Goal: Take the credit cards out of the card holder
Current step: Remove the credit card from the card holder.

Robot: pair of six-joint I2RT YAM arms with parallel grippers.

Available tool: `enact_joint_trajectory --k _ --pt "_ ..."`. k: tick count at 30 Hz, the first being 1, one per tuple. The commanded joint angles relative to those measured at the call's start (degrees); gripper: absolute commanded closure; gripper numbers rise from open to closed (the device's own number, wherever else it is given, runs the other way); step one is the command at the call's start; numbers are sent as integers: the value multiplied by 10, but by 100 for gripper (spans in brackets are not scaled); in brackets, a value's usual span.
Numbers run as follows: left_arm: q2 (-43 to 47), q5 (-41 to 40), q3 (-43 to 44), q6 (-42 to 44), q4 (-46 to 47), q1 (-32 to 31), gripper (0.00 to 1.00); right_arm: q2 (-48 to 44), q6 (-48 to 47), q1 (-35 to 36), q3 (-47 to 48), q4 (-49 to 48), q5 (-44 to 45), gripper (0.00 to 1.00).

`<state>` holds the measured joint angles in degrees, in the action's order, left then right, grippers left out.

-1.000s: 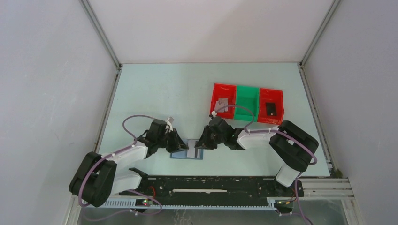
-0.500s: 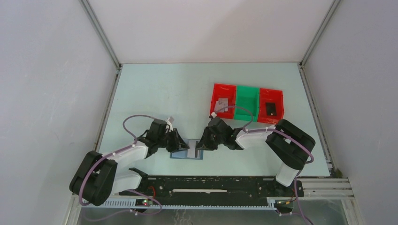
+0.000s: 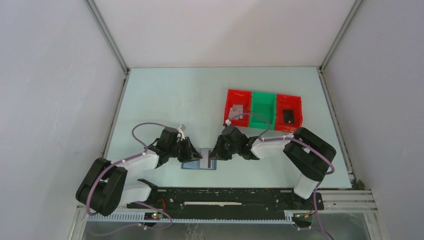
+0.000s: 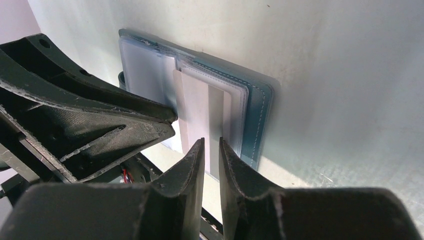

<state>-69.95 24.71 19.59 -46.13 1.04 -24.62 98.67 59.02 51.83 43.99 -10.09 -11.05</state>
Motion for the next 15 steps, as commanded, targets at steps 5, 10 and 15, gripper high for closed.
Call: enact_joint_trajectory --k 5,10,15 --pt "-5 7 -15 1 12 3 71 -29 -16 2 1 15 32 75" --pt "-7 6 -13 1 12 2 71 -25 -17 4 0 15 31 74" --pt "-7 6 -12 1 12 3 71 -15 -15 5 0 11 26 74"
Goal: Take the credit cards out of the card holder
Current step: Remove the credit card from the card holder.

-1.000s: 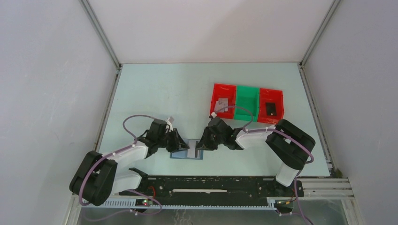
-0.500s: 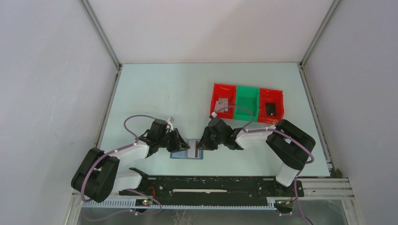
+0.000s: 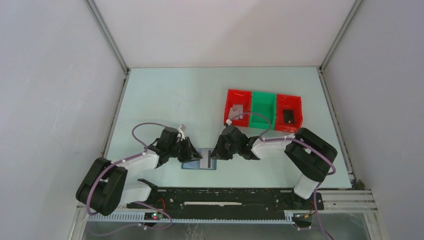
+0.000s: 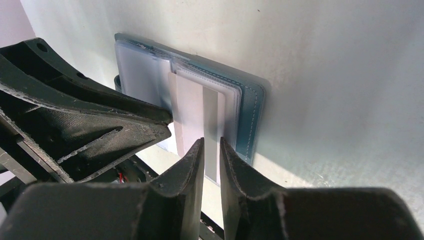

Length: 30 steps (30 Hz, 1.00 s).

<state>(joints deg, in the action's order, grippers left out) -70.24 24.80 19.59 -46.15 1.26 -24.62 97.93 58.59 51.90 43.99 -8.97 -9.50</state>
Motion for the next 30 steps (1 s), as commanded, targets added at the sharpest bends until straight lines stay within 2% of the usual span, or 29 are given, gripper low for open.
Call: enact_joint_trajectory --k 1,17,30 --pt "-5 6 -13 1 9 3 71 -5 -10 4 0 -1 9 74" --pt "-1 7 -16 -3 14 3 73 27 5 4 0 -29 -20 74" --pt "48 -19 -20 -9 -16 3 100 40 4 2 0 -24 -18 75"
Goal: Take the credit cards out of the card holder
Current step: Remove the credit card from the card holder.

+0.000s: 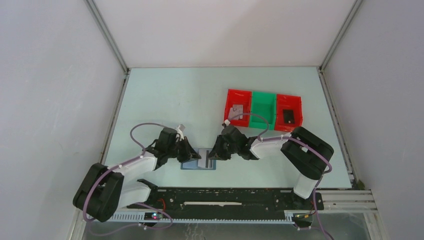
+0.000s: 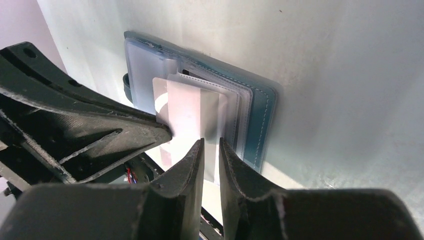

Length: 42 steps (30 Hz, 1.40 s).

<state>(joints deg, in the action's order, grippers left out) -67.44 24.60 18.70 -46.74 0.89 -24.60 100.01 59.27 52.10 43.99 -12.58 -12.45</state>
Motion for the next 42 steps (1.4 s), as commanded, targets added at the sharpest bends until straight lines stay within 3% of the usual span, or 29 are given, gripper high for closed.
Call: enact_joint_trajectory --k 1,21,32,38,39,41,42 --pt "23 -17 -10 -2 -21 3 100 20 -3 0 0 12 11 75" --pt "81 -63 2 20 -111 25 100 29 -8 -2 -2 36 26 75" --pt "178 -75 88 47 -223 36 100 -15 -19 -9 -9 33 9 74" --pt "193 -18 138 70 -248 36 100 -109 -50 -39 -10 35 -28 60" --pt "192 -9 147 73 -251 36 100 -122 -49 -45 -13 30 -41 53" --pt "191 12 165 81 -256 36 100 -147 -37 -59 -26 3 -71 28" --pt "190 21 174 85 -259 36 100 -160 -30 -66 -34 -21 -86 25"
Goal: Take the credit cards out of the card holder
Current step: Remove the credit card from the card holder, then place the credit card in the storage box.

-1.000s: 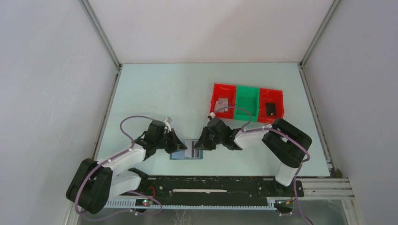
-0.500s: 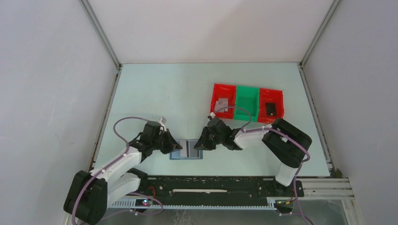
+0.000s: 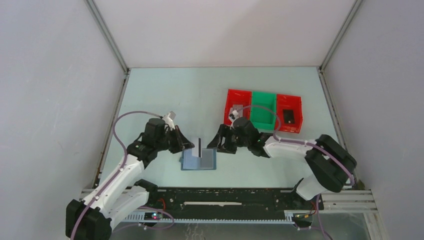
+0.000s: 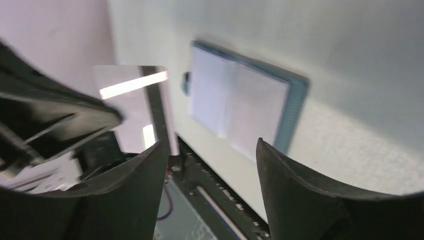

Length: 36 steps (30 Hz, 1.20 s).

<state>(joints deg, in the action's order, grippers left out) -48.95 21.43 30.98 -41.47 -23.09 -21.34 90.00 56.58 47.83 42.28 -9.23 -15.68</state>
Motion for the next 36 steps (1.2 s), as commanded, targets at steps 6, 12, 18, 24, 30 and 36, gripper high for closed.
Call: enact_joint_trajectory --k 6,12,18,24,30,36 --pt "0 120 77 26 1 6 100 -89 68 -60 -66 -200 -145 24" --pt "5 169 75 -17 52 9 100 -63 126 -62 -85 -336 -199 23" --pt "6 185 68 -44 85 11 100 -29 174 -52 -93 -428 -208 33" --pt "9 186 56 -55 99 13 100 -2 216 -56 -105 -500 -216 63" --pt "7 186 53 -56 101 13 99 -13 213 -57 -106 -490 -210 100" --pt "5 124 91 -6 19 15 56 -108 115 -89 -85 -253 -163 100"
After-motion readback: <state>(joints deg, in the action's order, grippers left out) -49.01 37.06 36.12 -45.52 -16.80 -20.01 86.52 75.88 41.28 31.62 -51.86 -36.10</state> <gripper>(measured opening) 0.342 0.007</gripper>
